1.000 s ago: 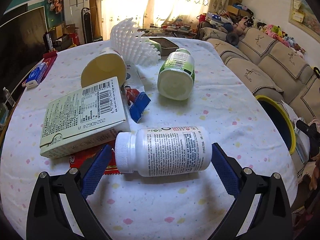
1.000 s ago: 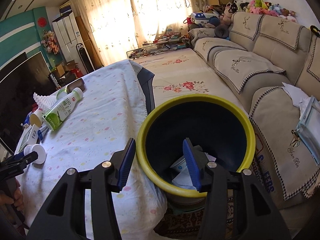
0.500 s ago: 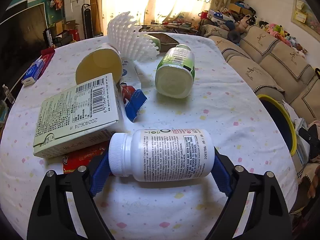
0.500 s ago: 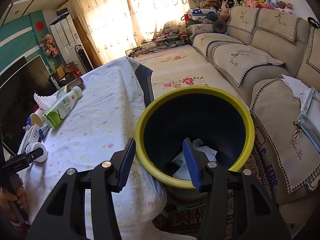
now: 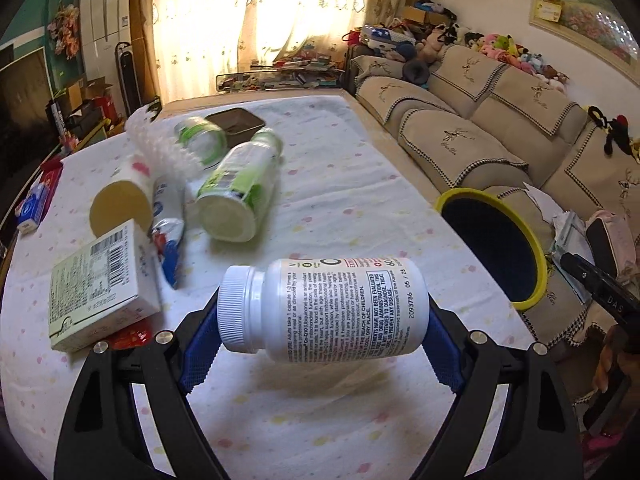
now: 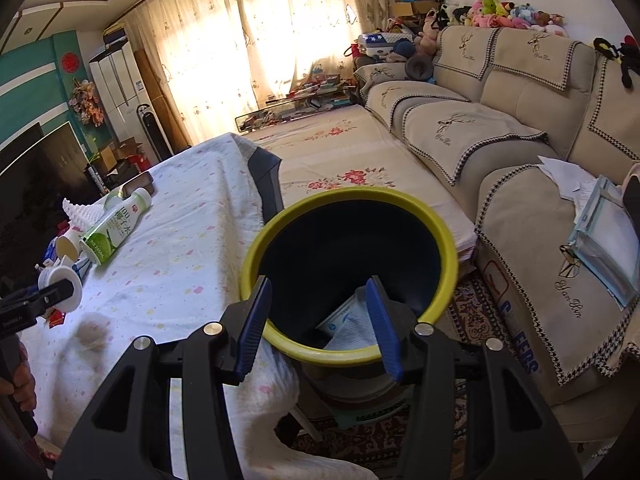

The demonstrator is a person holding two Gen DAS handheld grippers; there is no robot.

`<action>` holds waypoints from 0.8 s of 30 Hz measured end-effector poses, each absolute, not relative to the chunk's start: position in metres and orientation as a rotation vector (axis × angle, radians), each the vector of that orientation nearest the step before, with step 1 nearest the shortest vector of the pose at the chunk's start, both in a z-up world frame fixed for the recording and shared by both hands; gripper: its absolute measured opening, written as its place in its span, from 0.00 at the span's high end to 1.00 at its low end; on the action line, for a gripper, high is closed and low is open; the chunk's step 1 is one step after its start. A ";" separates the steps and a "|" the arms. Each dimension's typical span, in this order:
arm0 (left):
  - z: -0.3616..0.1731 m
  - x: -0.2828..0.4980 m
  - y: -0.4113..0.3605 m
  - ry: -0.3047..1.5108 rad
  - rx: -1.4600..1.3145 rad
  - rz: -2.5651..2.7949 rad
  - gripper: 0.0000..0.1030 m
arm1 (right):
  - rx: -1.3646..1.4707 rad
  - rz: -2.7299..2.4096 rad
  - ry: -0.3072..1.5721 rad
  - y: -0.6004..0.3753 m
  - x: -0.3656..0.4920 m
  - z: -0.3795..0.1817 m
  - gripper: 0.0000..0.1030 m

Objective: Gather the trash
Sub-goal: 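Carry the white pill bottle over the yellow bin and release it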

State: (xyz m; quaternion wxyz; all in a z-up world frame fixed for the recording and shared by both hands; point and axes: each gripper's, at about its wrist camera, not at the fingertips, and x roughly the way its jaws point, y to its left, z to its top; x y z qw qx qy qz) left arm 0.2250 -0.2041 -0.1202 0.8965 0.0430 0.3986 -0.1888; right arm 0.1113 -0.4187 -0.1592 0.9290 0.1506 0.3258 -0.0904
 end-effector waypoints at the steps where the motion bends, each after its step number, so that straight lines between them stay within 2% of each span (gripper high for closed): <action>1: -0.118 0.226 -0.215 0.822 0.100 -0.407 0.17 | 0.311 -0.198 0.665 -0.423 0.107 -0.159 0.54; 13: -0.120 0.227 -0.355 0.815 0.238 -0.620 0.17 | 0.385 -0.325 0.656 -0.480 0.069 -0.169 0.54; 24: -0.140 0.245 -0.448 0.849 0.339 -0.719 0.17 | 0.440 -0.386 0.672 -0.513 0.054 -0.186 0.54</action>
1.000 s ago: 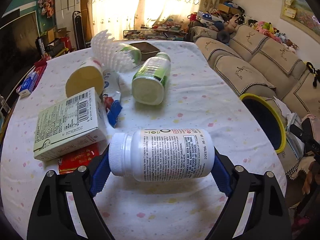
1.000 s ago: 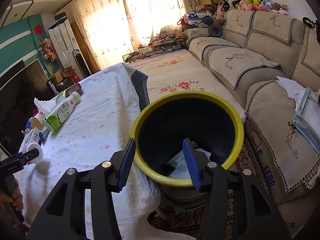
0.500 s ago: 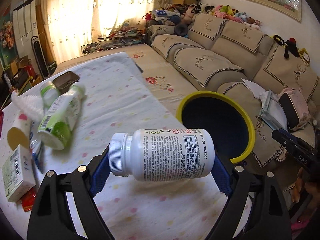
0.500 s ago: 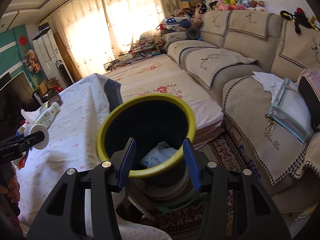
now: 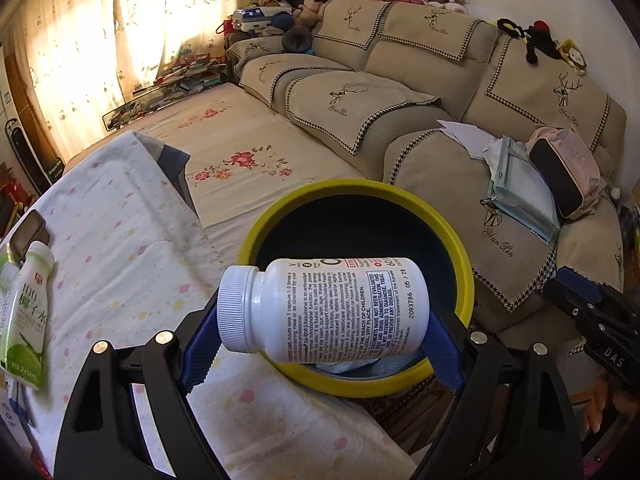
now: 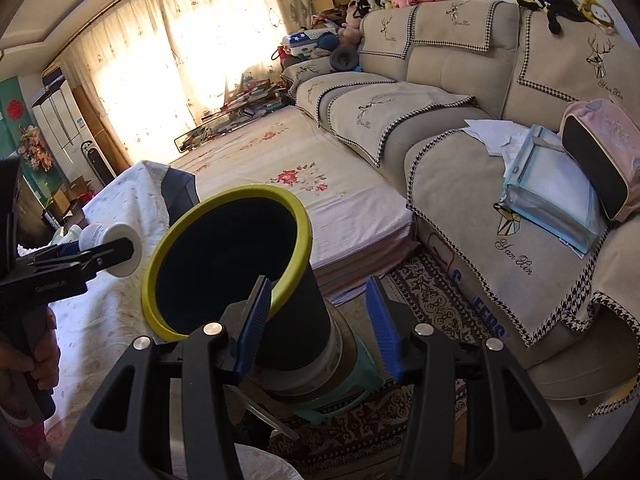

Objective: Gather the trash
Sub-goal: 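Carry the white pill bottle over the yellow bin and release it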

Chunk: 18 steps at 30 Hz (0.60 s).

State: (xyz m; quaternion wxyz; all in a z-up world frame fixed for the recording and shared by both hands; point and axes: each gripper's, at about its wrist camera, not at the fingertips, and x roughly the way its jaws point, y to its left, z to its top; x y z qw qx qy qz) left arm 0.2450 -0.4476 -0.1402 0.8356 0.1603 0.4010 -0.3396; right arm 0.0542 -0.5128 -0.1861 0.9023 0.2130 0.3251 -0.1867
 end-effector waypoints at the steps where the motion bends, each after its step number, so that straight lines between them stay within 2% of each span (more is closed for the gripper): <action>1: -0.142 0.247 -0.452 0.853 0.345 -0.721 0.17 | 0.443 -0.388 0.675 -0.514 0.053 -0.187 0.54; 6: -0.152 0.259 -0.465 0.882 0.337 -0.727 0.16 | 0.448 -0.390 0.684 -0.516 0.054 -0.190 0.54; 10: -0.149 0.259 -0.462 0.863 0.325 -0.727 0.11 | 0.448 -0.388 0.683 -0.516 0.054 -0.190 0.54; 18: -0.121 0.239 -0.412 0.810 0.256 -0.728 0.11 | 0.434 -0.350 0.683 -0.503 0.059 -0.187 0.51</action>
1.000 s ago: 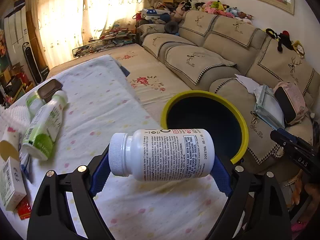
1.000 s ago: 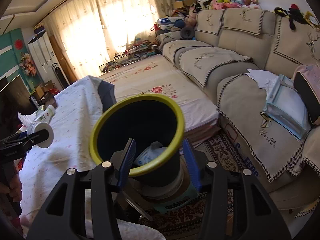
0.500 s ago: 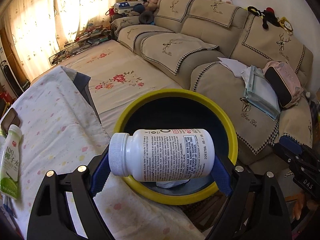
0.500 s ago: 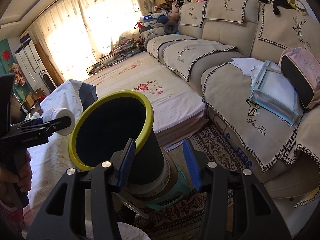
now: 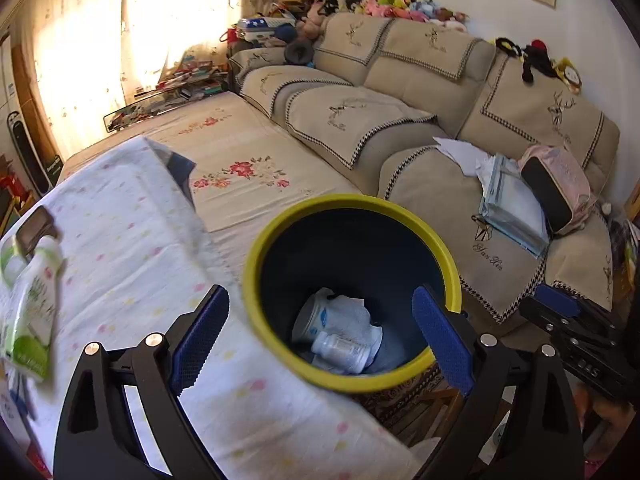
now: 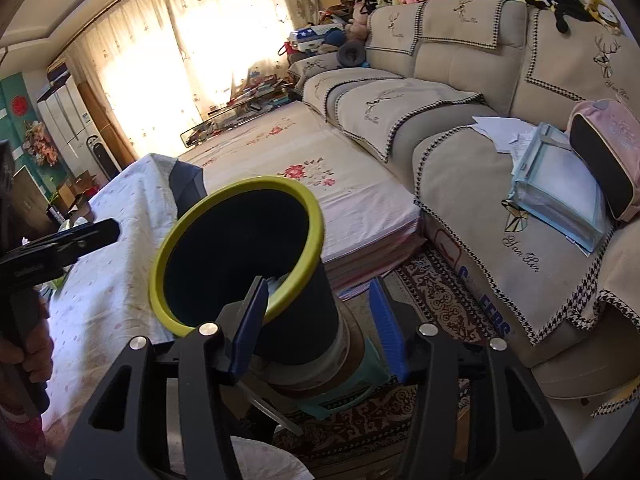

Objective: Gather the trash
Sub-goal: 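Carry the white pill bottle over the yellow bin and release it, then grasp the green-labelled drink bottle with the right gripper and lift it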

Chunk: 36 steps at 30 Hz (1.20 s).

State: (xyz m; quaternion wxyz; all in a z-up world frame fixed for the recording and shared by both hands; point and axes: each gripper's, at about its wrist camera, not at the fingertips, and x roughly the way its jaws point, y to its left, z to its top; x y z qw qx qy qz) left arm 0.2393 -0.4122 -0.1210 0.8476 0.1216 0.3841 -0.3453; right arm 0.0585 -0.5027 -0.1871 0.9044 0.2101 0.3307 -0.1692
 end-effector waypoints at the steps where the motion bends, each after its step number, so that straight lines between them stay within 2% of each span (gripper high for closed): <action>1: -0.118 0.236 -0.399 0.803 0.241 -0.717 0.10 | 0.429 -0.338 0.685 -0.498 0.061 -0.187 0.51; 10: -0.107 0.209 -0.255 0.782 0.107 -0.530 0.10 | 0.362 -0.216 0.725 -0.446 0.096 -0.185 0.51; 19: -0.122 0.186 -0.104 0.793 -0.048 -0.289 0.09 | 0.243 -0.030 0.725 -0.354 0.144 -0.159 0.51; 31: -0.146 0.152 0.022 0.781 -0.177 -0.110 0.09 | 0.153 0.207 0.682 -0.207 0.218 -0.119 0.51; 36: -0.152 0.147 0.049 0.778 -0.209 -0.083 0.09 | 0.136 0.161 0.653 -0.166 0.250 -0.116 0.45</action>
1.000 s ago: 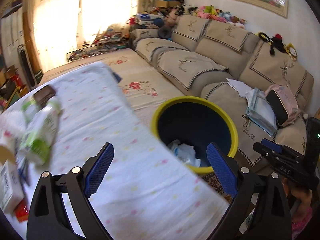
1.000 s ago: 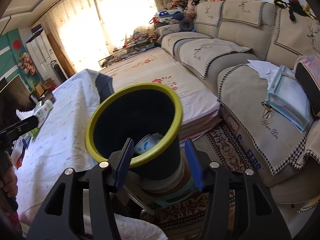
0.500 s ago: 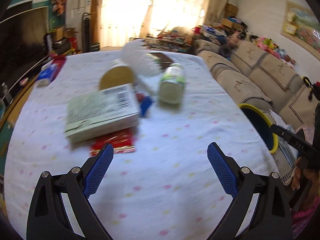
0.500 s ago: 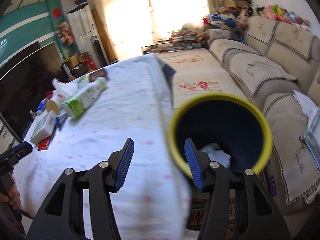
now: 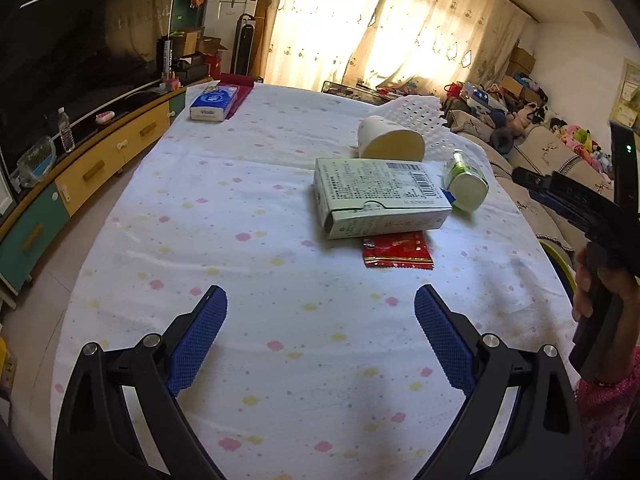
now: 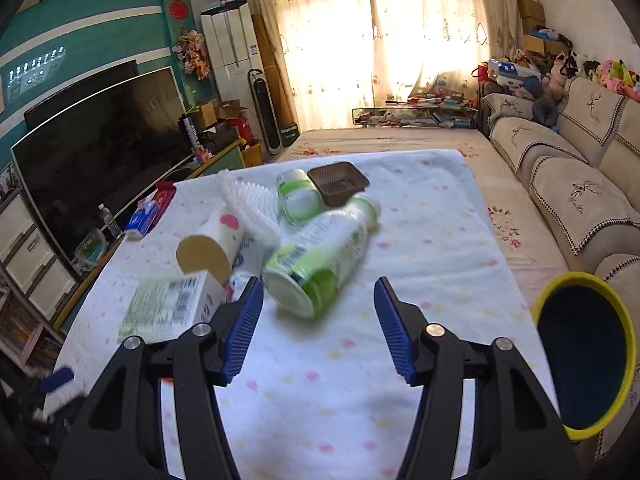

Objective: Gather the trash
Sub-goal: 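Grasp the green-labelled drink bottle with the right gripper and lift it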

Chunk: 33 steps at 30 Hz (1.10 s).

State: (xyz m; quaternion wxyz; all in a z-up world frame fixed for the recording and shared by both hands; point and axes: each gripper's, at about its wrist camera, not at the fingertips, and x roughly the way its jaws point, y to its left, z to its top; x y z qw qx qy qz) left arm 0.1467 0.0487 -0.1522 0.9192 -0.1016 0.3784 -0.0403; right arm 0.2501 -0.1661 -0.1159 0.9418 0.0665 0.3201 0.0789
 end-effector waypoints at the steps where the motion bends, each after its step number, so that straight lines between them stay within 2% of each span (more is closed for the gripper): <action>1: -0.152 0.146 0.049 0.781 -0.217 -0.084 0.09 | 0.134 0.150 0.654 -0.159 0.257 -0.118 0.45; 6: -0.158 0.145 0.053 0.791 -0.225 -0.096 0.09 | 0.105 0.110 0.709 -0.126 0.286 -0.135 0.43; 9: -0.159 0.145 0.054 0.789 -0.228 -0.099 0.09 | 0.083 0.054 0.734 -0.115 0.302 -0.145 0.37; 11: -0.161 0.146 0.054 0.791 -0.233 -0.102 0.09 | 0.082 0.031 0.749 -0.111 0.308 -0.149 0.36; 19: -0.167 0.147 0.050 0.805 -0.239 -0.123 0.09 | 0.059 -0.041 0.778 -0.119 0.323 -0.159 0.40; 33: -0.172 0.153 0.046 0.822 -0.237 -0.121 0.09 | 0.158 0.068 0.832 -0.176 0.311 -0.176 0.40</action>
